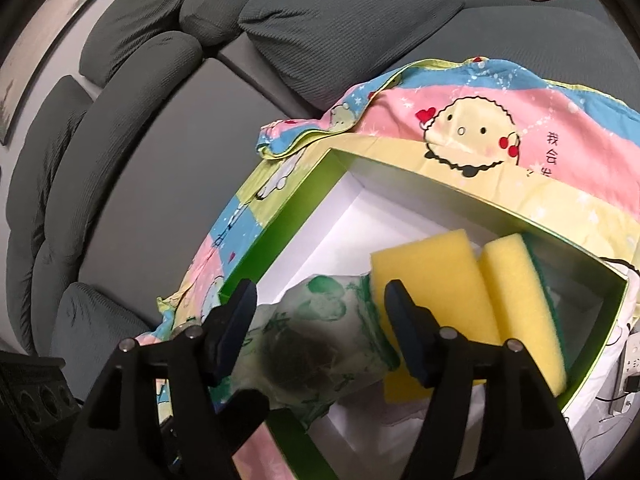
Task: Organize objects
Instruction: 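Open the right gripper to drop the bag into the box, then move the right gripper to the last clear zip bag on the bedspread, then lower the right gripper and close it on the zip bag, then lift the zip bag off the bedspread with the right gripper, then carry the zip bag with the right gripper over the green box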
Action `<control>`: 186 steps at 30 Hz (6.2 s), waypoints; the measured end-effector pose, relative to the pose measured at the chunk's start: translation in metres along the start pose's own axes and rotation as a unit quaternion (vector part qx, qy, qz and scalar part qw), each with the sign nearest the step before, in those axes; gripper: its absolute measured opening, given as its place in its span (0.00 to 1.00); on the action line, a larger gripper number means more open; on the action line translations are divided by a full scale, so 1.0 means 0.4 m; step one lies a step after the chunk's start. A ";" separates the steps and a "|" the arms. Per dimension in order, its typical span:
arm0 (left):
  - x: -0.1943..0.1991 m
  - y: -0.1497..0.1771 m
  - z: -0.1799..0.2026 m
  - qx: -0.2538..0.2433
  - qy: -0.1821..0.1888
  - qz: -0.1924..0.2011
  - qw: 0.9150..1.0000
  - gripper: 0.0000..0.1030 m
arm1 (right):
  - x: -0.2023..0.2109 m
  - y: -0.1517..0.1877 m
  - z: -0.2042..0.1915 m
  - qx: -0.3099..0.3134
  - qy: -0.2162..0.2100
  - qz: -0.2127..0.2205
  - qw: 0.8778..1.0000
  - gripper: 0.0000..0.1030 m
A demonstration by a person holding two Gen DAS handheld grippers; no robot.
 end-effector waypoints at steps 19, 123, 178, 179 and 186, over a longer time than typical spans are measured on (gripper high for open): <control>0.228 0.060 -0.457 0.193 -0.160 0.089 0.964 0.63 | 0.092 0.052 -0.151 0.084 -0.079 -0.053 0.992 0.69; 0.193 0.126 -0.501 0.196 -0.169 0.008 0.966 0.63 | 0.197 0.240 -0.395 0.312 -0.208 -0.032 0.927 0.91; 0.119 0.132 -0.383 0.113 -0.105 -0.013 0.988 0.59 | -0.150 0.439 -0.369 0.218 -0.147 -0.284 0.922 0.59; 0.124 0.128 -0.376 0.109 -0.105 -0.007 0.989 0.59 | -0.144 0.434 -0.371 0.218 -0.149 -0.279 0.923 0.59; 0.149 0.103 -0.325 0.079 -0.103 0.023 0.991 0.58 | -0.084 0.384 -0.377 0.212 -0.169 -0.233 0.934 0.60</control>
Point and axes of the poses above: each gripper's, at about its wrist camera, not at the fingertips, and x roughly against the way its jaws point, z to its right, y to its underside, the point moved 4 cm from there along -x, roughly the way its jaws point, and after that the axes turned 11 degrees about z, right-handed, at the moved point
